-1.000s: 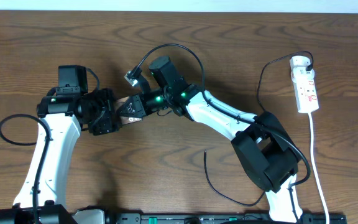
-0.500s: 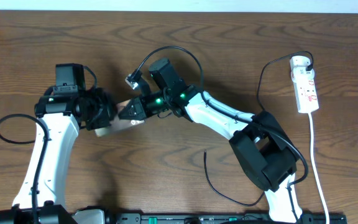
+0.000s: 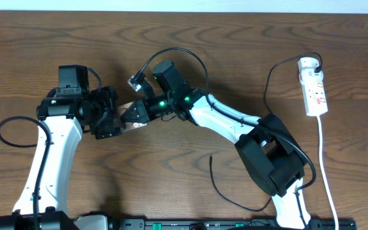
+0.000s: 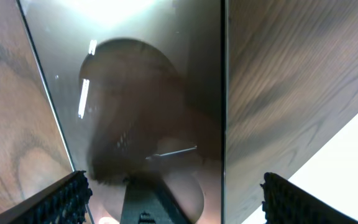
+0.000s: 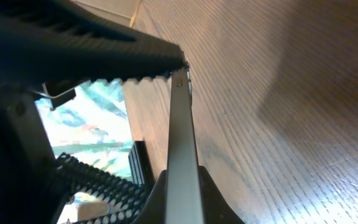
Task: Plug charger to phone and switch on socket
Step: 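Close the right gripper on the phone's edge beside the left gripper, then open the left gripper and pull the phone away with the right gripper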
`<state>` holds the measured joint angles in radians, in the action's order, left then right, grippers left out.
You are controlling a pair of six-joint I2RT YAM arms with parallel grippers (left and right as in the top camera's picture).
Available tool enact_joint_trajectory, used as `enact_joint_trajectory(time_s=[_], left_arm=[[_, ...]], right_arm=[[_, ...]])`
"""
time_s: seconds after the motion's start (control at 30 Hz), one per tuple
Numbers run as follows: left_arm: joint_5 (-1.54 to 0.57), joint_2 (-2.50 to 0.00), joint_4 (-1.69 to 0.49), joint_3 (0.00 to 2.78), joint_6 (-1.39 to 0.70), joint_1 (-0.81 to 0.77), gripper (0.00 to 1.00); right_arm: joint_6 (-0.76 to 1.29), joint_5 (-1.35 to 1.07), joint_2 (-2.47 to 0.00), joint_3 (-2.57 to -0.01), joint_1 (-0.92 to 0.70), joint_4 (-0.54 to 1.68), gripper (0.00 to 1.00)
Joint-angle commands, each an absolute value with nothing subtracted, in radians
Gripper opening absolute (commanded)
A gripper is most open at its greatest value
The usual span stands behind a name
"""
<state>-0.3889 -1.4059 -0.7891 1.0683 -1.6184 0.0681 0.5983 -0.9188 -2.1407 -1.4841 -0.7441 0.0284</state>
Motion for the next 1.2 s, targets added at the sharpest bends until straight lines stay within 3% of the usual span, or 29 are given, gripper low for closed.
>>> enact_joint_trajectory(time_s=[0.0,0.4,0.53,0.67,0.83,0.9,1.17], left_arm=[[-0.416,-1.396,-0.795,1.066,-1.587,0.067,0.87],[-0.506,-1.266,-0.786,1.067,-1.523,0.141,0.88],[-0.513,-1.185,-0.773,1.067,-1.515,0.159,0.88],[-0.512,-1.134,-0.756,1.067,-1.515,0.162,0.88],[-0.508,-1.118,-0.742,1.067,-1.510,0.162,0.87],[-0.505,-1.119,-0.725,1.067,-1.448,0.162,0.83],[-0.474,-1.127,-0.568,1.067,-1.275,0.162,0.83]], right_arm=[[0.590,-0.944,-2.128,-1.509,-0.735,0.019,0.01],[0.593,-0.943,-2.128,-1.509,-0.608,0.018,0.01],[0.682,-0.941,-2.128,-1.509,-0.528,0.002,0.01],[0.910,-0.941,-2.128,-1.509,-0.461,-0.046,0.01],[1.363,-0.952,-2.128,-1.509,-0.403,-0.109,0.01],[1.604,-0.976,-2.128,-1.509,-0.392,-0.197,0.01],[2.045,-1.027,-2.127,-1.509,-0.421,-0.644,0.01]])
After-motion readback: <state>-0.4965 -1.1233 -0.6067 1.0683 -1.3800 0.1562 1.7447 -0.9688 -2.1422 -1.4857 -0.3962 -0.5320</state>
